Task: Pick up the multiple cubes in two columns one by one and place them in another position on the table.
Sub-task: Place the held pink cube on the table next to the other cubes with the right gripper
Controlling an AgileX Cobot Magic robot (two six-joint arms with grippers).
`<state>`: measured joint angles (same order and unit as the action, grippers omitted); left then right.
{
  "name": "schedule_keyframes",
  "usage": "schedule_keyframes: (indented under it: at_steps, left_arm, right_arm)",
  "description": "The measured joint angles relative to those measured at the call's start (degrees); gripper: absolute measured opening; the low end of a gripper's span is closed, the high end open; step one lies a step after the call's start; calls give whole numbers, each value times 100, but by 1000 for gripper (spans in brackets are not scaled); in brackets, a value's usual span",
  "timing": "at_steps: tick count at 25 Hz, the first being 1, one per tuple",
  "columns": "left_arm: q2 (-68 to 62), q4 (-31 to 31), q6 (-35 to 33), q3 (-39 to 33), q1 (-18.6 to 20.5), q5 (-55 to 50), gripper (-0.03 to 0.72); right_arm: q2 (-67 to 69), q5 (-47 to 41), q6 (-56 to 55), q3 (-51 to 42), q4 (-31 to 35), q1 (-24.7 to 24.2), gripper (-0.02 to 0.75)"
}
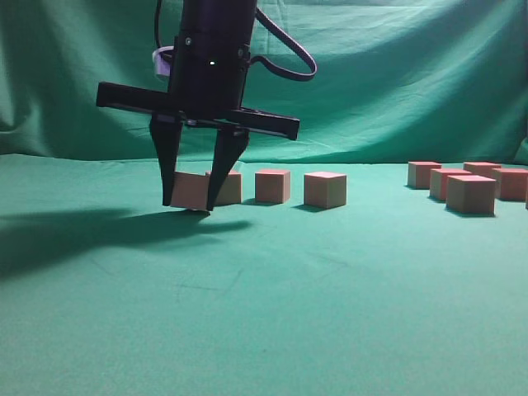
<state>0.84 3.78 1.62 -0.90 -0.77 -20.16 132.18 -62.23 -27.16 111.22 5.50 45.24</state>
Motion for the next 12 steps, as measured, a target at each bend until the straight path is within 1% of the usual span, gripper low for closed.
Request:
schedule_keyframes:
  at_steps: [1,2,3,7,8,9,12]
  left_arm:
    - [0,0,0,0,0,0,0]
    - [0,0,0,0,0,0,0]
    - [0,0,0,0,0,0,0]
    - [0,0,0,0,0,0,0]
    - [0,0,0,0,0,0,0]
    - [0,0,0,0,0,0,0]
    - [0,0,0,0,0,0,0]
  right_arm:
    - [0,13,54,0,14,0,255]
    - [0,13,121,0,52,0,298]
    - [10,21,175,0,99,0,344]
    - [13,-120,464,47,312,0,569]
    - [13,-240,501,95,320,0,608]
    - [28,-408,529,182,320,0,639]
    - [52,-757,540,594,96,0,636]
